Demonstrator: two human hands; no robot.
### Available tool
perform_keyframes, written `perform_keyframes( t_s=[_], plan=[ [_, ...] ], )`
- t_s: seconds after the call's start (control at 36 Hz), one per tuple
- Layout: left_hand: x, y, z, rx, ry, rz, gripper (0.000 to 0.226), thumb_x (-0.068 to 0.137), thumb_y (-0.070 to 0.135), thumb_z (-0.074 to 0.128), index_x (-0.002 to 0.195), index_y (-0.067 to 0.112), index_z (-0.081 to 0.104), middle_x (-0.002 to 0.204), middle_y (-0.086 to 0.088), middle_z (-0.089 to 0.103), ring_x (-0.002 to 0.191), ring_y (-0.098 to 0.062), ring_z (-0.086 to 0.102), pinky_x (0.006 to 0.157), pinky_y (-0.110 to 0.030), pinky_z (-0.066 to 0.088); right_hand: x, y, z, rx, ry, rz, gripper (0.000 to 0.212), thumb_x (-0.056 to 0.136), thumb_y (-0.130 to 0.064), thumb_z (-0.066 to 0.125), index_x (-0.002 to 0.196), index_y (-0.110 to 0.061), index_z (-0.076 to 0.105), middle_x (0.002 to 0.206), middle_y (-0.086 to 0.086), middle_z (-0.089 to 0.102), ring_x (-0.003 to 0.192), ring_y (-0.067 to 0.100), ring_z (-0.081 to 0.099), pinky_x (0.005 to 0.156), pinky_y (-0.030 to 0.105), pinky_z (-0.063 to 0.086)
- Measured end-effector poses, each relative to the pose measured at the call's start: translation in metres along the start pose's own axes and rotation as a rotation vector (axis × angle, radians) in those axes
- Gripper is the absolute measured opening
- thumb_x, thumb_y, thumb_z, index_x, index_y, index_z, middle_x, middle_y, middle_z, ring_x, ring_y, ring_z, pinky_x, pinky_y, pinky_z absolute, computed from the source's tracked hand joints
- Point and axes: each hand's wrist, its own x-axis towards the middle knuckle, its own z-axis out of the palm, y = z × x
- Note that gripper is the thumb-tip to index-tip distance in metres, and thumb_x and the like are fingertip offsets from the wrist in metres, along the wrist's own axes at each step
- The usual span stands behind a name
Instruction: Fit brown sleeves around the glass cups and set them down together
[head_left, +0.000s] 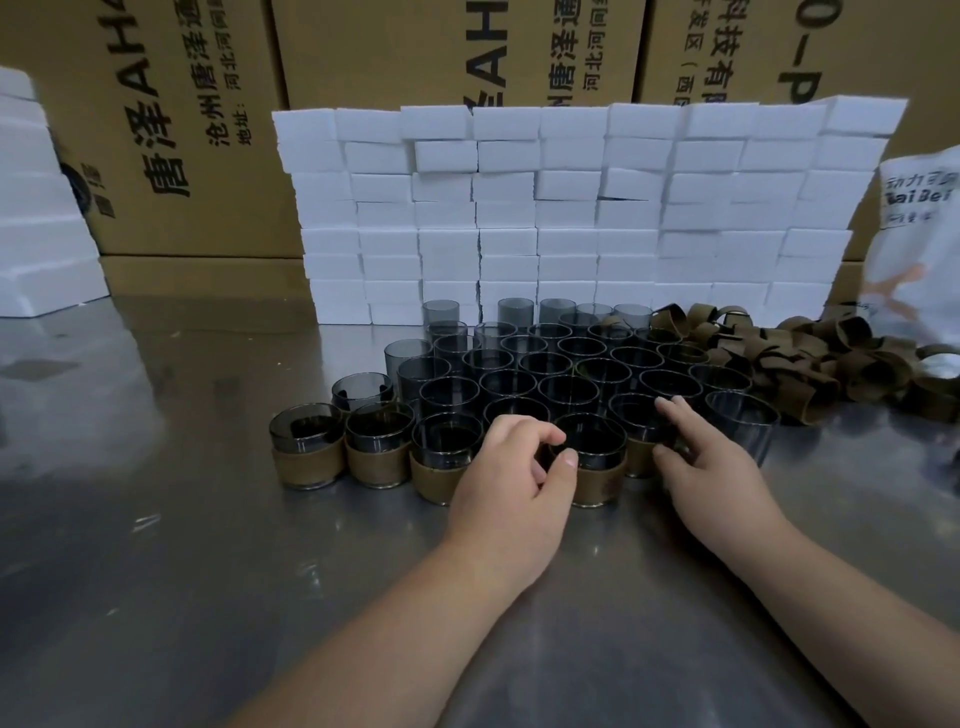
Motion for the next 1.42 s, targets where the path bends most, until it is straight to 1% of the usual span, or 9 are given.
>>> perform_keyframes(
  t_s=[0.17,0.31,0.42,0.64,0.86,1.0,1.14,1.28,1.42],
  plan=[
    [-0.004,0.004,0.000,0.104,-0.022,0.016,0.013,0.090,0.031,0.051,0.102,0.026,0.056,0.098,0.022,0.042,0.084,-0.001,0.047,0.072,-0.023,0.044,-0.001,0.001,0.002,-0.014,0.024,0.007,0.060,0.091,-0.016,0.056,0.143,-0.036,0.034,0.152,-0.019,0.021,0.118,0.015,0.050,0.087,0.018,0.031],
    [-0.007,0.009,-0.001,0.257,-0.025,0.097,0.028,0.087,0.036,0.048,0.107,0.020,0.061,0.110,0.012,0.049,0.103,-0.006,0.045,0.089,-0.019,0.032,-0.001,0.000,0.003,-0.010,0.078,0.010,0.057,0.090,-0.018,0.058,0.142,-0.030,0.038,0.153,-0.014,0.024,0.137,0.014,0.033,0.111,0.033,0.029],
    [-0.004,0.018,0.003,0.433,-0.020,0.191,0.039,0.083,0.038,0.049,0.113,0.018,0.064,0.122,0.001,0.055,0.119,-0.019,0.046,0.104,-0.034,0.023,-0.003,-0.003,0.004,0.012,0.146,-0.002,0.050,0.091,-0.019,0.057,0.139,-0.025,0.043,0.152,-0.009,0.030,0.137,0.012,0.033,0.113,0.038,0.029],
    [0.040,0.022,0.002,0.665,-0.175,0.021,0.054,0.093,0.049,0.034,0.143,0.029,0.028,0.156,-0.001,0.008,0.143,-0.023,0.000,0.113,-0.048,-0.006,0.005,-0.017,-0.004,0.084,0.232,-0.101,0.042,0.092,-0.021,0.055,0.134,-0.022,0.048,0.145,-0.005,0.040,0.133,0.011,0.038,0.112,0.041,0.031],
    [0.105,-0.008,-0.023,0.844,-0.339,-0.216,0.063,0.094,0.056,0.019,0.149,0.028,0.005,0.157,-0.006,-0.009,0.143,-0.029,-0.011,0.112,-0.053,-0.006,0.048,-0.005,-0.061,-0.068,0.342,-0.103,0.037,0.093,-0.028,0.050,0.129,-0.019,0.050,0.127,0.005,0.055,0.108,0.017,0.051,0.093,0.039,0.042],
    [0.122,-0.024,-0.025,0.842,-0.425,-0.344,0.068,0.092,0.061,0.018,0.149,0.028,0.002,0.157,-0.006,-0.011,0.143,-0.028,-0.012,0.112,-0.052,-0.005,0.081,0.018,-0.096,-0.321,0.284,-0.019,0.044,0.096,-0.033,0.042,0.135,-0.013,0.048,0.145,0.010,0.039,0.133,0.028,0.036,0.109,0.046,0.029],
    [0.127,-0.036,-0.022,0.848,-0.497,-0.450,0.072,0.090,0.064,0.020,0.149,0.027,0.004,0.158,-0.007,-0.007,0.144,-0.030,-0.007,0.113,-0.053,-0.001,0.114,0.052,-0.118,-0.592,0.136,0.067,0.041,0.098,-0.022,0.040,0.137,-0.011,0.046,0.150,0.013,0.033,0.136,0.033,0.029,0.111,0.044,0.026],
    [0.126,-0.043,-0.018,0.839,-0.525,-0.482,0.073,0.089,0.066,0.019,0.149,0.027,0.007,0.158,-0.007,0.000,0.144,-0.031,0.003,0.113,-0.054,0.004,0.136,0.081,-0.122,-0.672,0.163,-0.014,0.043,0.088,-0.007,0.057,0.130,-0.005,0.050,0.123,0.026,0.048,0.109,0.047,0.044,0.090,0.049,0.040],
    [0.127,-0.044,-0.018,0.849,-0.524,-0.473,0.072,0.089,0.066,0.019,0.149,0.027,0.009,0.158,-0.007,0.002,0.143,-0.032,0.007,0.112,-0.054,0.006,0.154,0.091,-0.112,-0.675,0.078,0.177,0.054,0.097,-0.040,0.041,0.148,-0.026,0.025,0.155,0.016,0.016,0.137,0.038,0.019,0.113,0.042,0.021]
  ],
)
